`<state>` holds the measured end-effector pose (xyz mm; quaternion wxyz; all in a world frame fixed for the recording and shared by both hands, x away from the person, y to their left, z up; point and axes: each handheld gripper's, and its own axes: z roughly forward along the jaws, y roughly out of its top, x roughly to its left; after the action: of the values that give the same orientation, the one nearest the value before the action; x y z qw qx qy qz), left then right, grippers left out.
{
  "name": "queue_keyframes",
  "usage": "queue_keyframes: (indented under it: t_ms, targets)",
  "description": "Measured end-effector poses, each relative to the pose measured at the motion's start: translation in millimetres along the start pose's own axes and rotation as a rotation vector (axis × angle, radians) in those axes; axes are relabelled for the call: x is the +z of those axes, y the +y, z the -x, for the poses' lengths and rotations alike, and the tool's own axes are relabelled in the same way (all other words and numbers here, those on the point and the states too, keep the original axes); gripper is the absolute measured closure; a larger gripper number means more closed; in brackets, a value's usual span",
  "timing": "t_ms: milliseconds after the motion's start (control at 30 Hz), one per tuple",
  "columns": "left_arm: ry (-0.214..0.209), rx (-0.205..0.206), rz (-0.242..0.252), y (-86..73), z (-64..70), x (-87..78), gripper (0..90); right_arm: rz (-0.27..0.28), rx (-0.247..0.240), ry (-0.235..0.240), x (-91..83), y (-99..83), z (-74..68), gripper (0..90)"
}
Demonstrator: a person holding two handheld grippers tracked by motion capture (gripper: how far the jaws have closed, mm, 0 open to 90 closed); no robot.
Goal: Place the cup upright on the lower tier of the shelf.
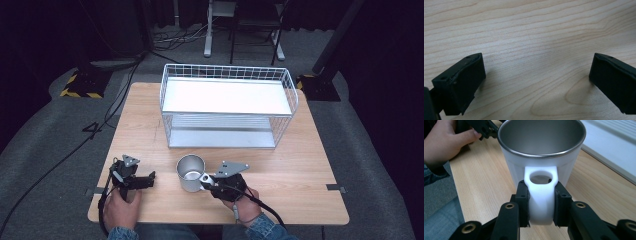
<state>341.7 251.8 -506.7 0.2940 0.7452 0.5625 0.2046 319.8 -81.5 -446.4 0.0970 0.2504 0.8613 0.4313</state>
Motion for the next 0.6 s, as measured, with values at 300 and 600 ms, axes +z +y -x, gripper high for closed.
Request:
queue_keyframes:
  t_ms: [300,600]
  targets:
    - [0.000,0.000,0.000,0.0,0.1,0.0,0.9,0.062,0.025,-0.015,-9.7,5.5,6.3,71.4]
    - [0.000,0.000,0.000,0.0,0.1,0.0,0.8,0.109,0.064,-0.073,-19.1,17.5,22.1,71.4]
